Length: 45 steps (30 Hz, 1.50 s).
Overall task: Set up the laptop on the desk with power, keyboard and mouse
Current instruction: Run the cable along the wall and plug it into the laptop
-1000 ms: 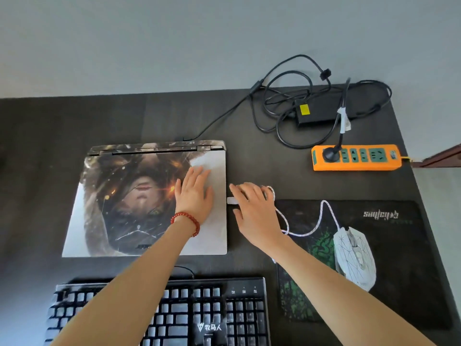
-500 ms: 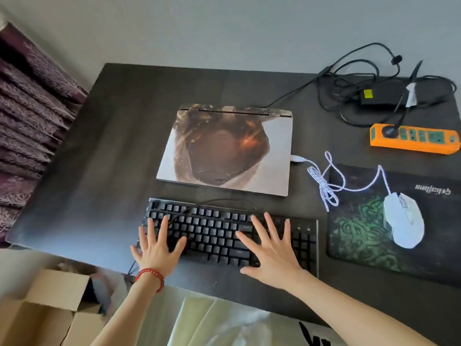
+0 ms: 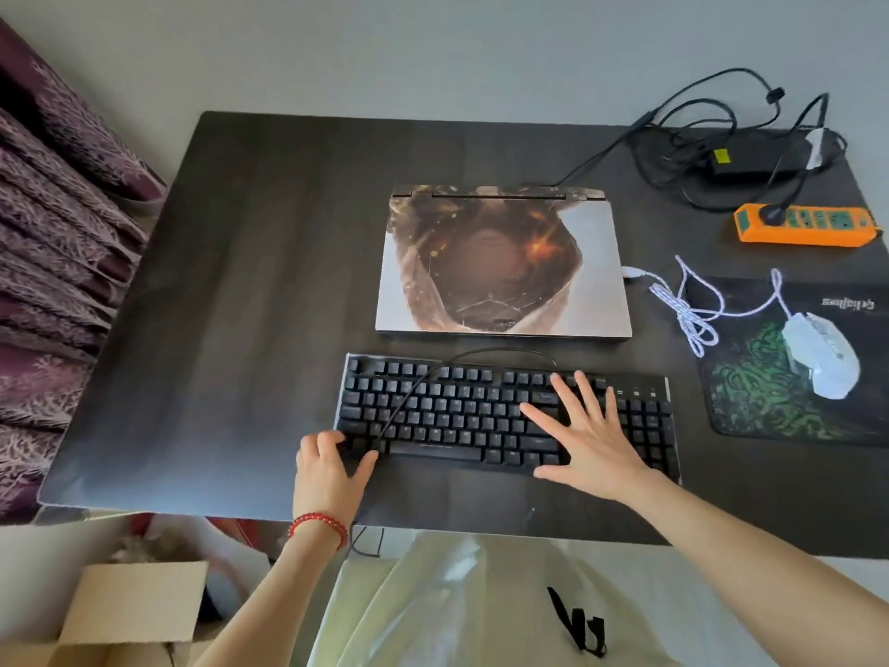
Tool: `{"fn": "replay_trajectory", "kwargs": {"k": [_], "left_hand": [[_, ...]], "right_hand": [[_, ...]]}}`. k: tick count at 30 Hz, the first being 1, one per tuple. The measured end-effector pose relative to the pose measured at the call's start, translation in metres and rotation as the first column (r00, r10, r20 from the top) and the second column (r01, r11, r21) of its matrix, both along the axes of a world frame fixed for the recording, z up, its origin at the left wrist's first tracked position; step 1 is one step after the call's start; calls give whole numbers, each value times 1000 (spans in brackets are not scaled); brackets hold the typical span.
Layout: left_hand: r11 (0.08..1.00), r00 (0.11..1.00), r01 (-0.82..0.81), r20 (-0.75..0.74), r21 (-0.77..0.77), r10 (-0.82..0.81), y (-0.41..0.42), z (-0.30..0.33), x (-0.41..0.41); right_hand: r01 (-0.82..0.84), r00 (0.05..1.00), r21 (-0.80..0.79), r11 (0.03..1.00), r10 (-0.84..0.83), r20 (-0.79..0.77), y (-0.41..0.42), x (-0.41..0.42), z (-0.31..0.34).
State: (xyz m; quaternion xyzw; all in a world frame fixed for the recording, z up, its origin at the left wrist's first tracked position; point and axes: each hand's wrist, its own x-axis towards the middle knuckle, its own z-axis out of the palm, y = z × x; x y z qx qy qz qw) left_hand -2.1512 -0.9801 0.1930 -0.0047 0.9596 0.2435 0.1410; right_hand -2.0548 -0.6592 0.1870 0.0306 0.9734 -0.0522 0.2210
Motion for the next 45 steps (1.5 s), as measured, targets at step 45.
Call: {"fn": "replay_trajectory", "kwargs": {"k": [45], "left_hand": [[784, 973, -150, -50, 602, 224, -73, 127, -53]], "right_hand": [[241, 718, -540, 806, -523, -460, -100, -189, 128]]}}
